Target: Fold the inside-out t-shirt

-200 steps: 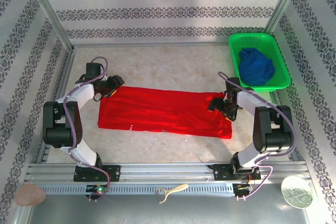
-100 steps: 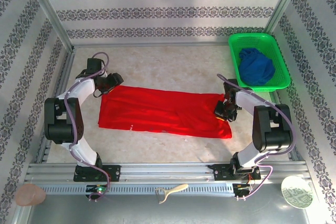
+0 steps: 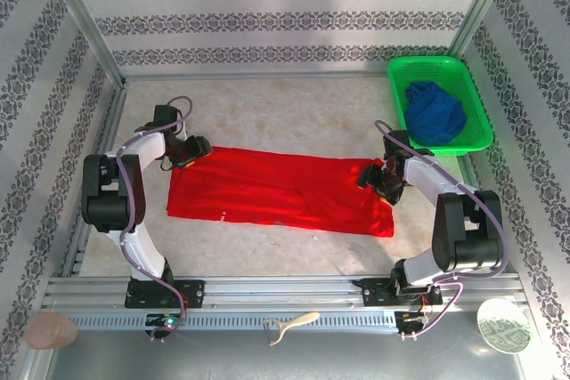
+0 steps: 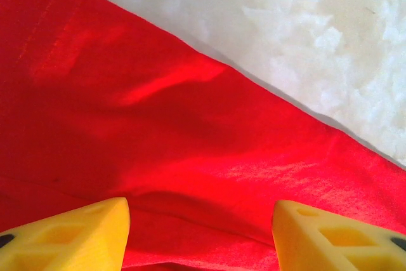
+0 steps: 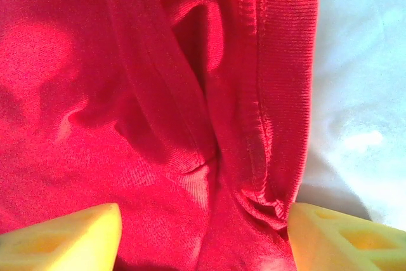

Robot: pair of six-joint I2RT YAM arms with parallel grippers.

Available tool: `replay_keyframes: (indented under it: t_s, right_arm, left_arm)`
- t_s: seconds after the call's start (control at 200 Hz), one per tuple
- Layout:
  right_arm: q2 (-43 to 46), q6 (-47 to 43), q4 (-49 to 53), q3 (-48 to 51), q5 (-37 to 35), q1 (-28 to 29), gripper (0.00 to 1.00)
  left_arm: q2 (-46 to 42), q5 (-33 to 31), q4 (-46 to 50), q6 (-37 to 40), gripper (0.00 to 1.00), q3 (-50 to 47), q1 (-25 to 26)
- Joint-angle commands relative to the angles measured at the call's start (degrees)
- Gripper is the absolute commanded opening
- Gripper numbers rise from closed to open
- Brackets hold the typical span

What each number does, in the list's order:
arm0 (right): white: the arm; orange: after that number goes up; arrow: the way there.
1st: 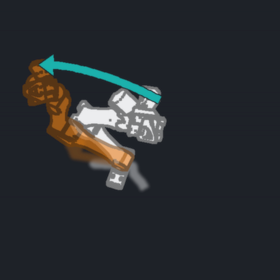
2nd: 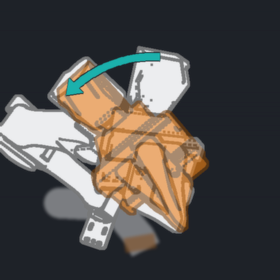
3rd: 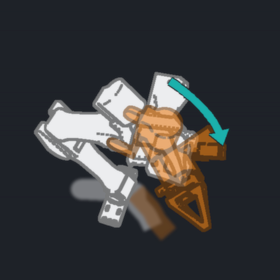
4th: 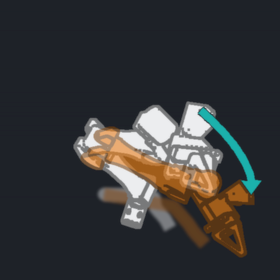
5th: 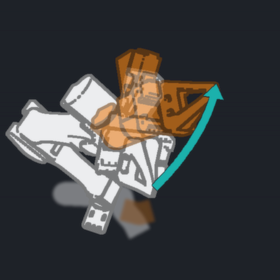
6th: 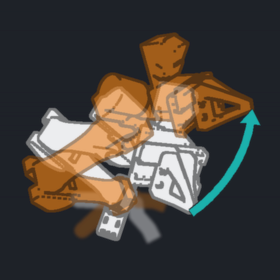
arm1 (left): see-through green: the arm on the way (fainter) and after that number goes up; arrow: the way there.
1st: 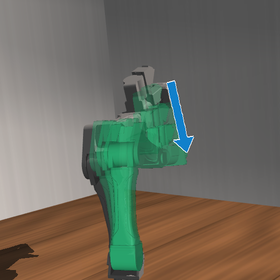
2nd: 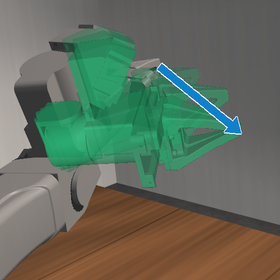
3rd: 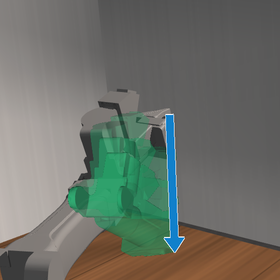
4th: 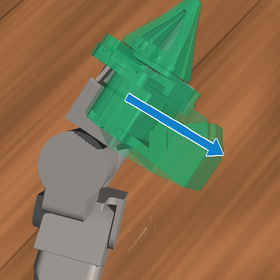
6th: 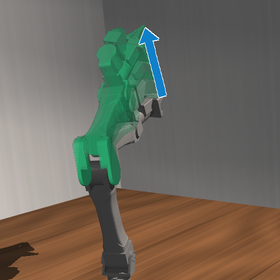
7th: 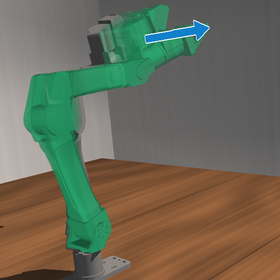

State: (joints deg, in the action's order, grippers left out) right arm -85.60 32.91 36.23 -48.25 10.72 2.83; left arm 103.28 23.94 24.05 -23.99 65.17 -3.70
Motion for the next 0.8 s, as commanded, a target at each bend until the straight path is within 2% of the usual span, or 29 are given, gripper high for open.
replay_keyframes:
  t_s: [0.0,0.195,0.32,0.385,0.49,0.555,0.794]
  right_arm:
    - [-2.39,0.69,0.57,-0.89,-3.14,1.69,0.73]
    - [-7.97,2.42,3.72,-3.06,-9.7,6.54,0.72]
    - [-10.1,4.43,6.49,-3.48,-14.07,9.33,0.62]
    - [-10.36,5.0,6.91,-3.76,-14.42,9.76,0.51]
    - [-10.9,5.15,6.76,-4.53,-13.43,9.35,0.17]
    - [-10.79,4.8,6.06,-4.65,-11.81,8.39,0.0]
    - [-4.54,1.82,6.08,-4.73,-9.02,1.93,0.0]
  left_arm:
    - [-0.6,2.06,-0.54,0.03,0.61,-0.89,0.28]
    - [-0.83,2.24,-1.29,-0.83,0.61,-1.07,0.28]
    - [-0.82,2.25,-1.72,-1.43,0.61,-1.18,0.28]
    - [-0.81,1.94,-1.9,-1.53,0.61,-1.34,0.28]
    - [-0.41,1.72,-1.8,-1.41,0.61,-1.57,0.11]
    - [-0.32,1.44,-1.58,-0.86,0.61,-1.75,-0.03]
    - [0.1,1.18,-0.21,1.66,0.61,-3.93,0.65]
